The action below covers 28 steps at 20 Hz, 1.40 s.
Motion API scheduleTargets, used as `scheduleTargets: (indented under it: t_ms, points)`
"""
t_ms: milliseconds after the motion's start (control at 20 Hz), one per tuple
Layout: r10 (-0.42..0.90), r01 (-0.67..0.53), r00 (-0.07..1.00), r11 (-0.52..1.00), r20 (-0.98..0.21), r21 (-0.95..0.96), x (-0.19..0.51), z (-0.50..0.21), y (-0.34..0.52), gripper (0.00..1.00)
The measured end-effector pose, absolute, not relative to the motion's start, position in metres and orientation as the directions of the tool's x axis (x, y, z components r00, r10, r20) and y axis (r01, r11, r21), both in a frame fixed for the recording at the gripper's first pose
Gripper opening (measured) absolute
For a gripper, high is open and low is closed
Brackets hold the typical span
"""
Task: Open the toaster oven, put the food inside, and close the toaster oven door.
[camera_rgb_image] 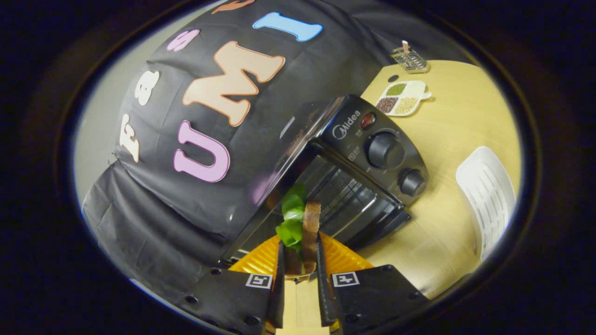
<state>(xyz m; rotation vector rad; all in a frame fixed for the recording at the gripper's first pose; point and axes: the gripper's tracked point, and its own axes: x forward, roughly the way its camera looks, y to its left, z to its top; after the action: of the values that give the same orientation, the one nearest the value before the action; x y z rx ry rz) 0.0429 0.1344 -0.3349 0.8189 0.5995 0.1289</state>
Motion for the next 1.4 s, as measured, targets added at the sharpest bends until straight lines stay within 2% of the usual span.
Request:
scheduleTargets:
  t_ms: [450,800,850,1150,1400]
  points:
    - [0.252,0.084,0.857,0.793,-0.45,0.603,0.095,-0.357,0.152,0.32]
    - [0.195,0.111,0.832,0.86,-0.52,0.499,0.099,-0.38,0.142,0.32]
    - [0.17,0.135,0.82,0.871,-0.547,0.473,0.098,-0.386,0.137,0.38]
    - [0.173,0.051,0.82,0.927,-0.545,0.371,0.088,-0.365,0.129,0.71]
    - [0.23,-0.041,0.768,0.949,-0.598,0.311,0.03,-0.348,0.115,0.99]
